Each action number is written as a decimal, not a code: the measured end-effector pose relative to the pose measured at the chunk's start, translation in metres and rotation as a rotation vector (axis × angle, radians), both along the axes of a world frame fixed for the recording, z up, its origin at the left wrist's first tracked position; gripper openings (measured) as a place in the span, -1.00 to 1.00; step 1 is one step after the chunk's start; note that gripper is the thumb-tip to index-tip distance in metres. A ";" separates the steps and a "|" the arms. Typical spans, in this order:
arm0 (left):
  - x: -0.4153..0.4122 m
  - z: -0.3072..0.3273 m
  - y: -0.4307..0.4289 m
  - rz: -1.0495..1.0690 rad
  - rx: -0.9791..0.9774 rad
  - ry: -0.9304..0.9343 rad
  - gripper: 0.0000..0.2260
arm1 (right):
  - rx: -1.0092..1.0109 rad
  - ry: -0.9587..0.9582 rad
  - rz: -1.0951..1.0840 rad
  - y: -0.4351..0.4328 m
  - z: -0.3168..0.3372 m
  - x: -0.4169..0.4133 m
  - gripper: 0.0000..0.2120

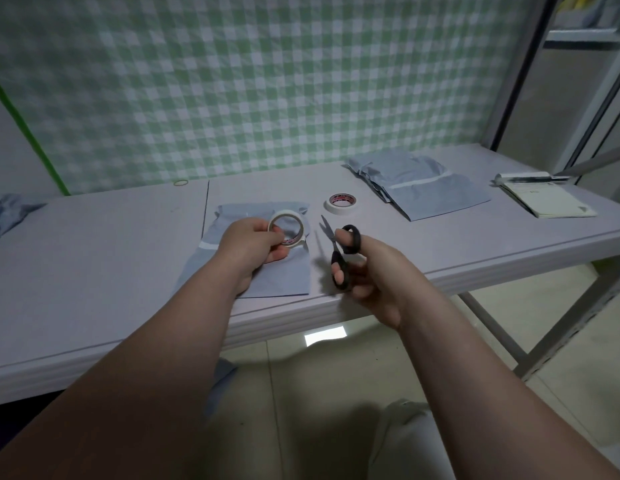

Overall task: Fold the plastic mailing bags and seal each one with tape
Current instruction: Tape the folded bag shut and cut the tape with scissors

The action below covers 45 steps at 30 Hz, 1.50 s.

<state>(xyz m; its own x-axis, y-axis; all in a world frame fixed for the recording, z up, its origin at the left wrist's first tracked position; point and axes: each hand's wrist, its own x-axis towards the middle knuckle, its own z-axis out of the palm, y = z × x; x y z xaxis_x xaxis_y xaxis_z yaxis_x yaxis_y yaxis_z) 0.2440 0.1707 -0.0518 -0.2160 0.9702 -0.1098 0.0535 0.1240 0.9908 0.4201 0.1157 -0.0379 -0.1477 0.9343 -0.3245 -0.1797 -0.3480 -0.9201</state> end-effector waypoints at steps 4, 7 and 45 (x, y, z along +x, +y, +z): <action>-0.001 -0.003 0.001 0.001 0.018 0.009 -0.83 | -0.107 0.169 -0.006 -0.015 0.000 -0.007 -0.80; -0.002 -0.004 0.002 0.002 0.016 0.008 -0.83 | -0.128 0.209 -0.019 -0.021 0.002 -0.008 -0.79; -0.002 -0.002 -0.002 0.004 -0.009 0.052 -0.87 | -0.039 0.214 -0.011 -0.019 -0.008 -0.034 -0.88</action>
